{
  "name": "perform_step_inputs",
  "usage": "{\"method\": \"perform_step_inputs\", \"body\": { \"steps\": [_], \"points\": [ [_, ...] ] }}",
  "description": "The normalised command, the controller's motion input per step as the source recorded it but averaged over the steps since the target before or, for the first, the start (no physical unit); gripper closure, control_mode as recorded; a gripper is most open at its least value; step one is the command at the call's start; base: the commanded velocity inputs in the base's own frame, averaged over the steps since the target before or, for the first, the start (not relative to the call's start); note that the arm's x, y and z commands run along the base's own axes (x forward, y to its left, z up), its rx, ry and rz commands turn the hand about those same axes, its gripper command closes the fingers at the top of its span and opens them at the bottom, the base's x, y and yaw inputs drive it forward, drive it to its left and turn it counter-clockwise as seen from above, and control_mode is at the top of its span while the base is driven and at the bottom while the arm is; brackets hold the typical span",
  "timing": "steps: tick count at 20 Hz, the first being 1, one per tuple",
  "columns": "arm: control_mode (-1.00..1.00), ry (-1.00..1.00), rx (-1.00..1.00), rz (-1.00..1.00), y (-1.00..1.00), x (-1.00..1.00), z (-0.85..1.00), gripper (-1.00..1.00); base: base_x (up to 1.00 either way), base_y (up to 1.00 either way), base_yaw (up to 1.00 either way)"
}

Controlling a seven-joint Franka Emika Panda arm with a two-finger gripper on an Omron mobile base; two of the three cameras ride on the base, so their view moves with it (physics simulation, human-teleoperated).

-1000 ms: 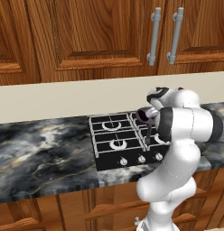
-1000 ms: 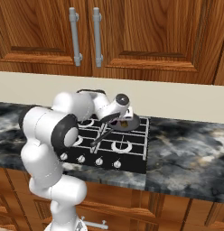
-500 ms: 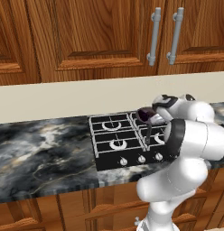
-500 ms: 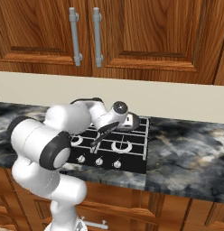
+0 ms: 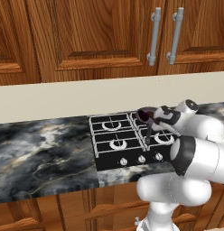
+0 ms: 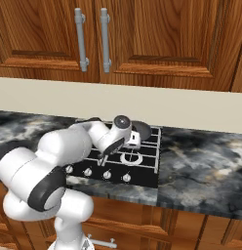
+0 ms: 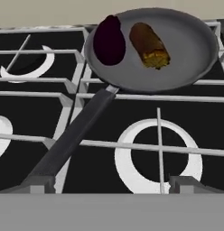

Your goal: Put the sweet potato and eggplant in the pan. Then turn on the rear right burner and set the heat to medium.

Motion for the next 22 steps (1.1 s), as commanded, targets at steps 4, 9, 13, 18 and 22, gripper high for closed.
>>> {"method": "perform_step_inputs", "body": {
  "steps": [4,9,13,18,22],
  "points": [
    [-1.0,0.11,0.0,-0.07,0.01,-0.48,0.0,-1.0,0.0,0.0,0.0],
    [-1.0,0.11,0.0,-0.04,0.04,-0.38,0.01,-1.0,0.0,0.0,0.0],
    [-1.0,0.11,0.0,0.0,0.01,-0.31,0.0,-1.0,0.0,0.0,0.0],
    [-1.0,0.02,0.0,0.0,0.03,-0.16,-0.01,-1.0,0.0,0.0,0.0],
    [-1.0,0.0,0.03,0.0,0.0,-0.1,-0.03,-1.0,0.0,0.0,0.0]
  ]
}}
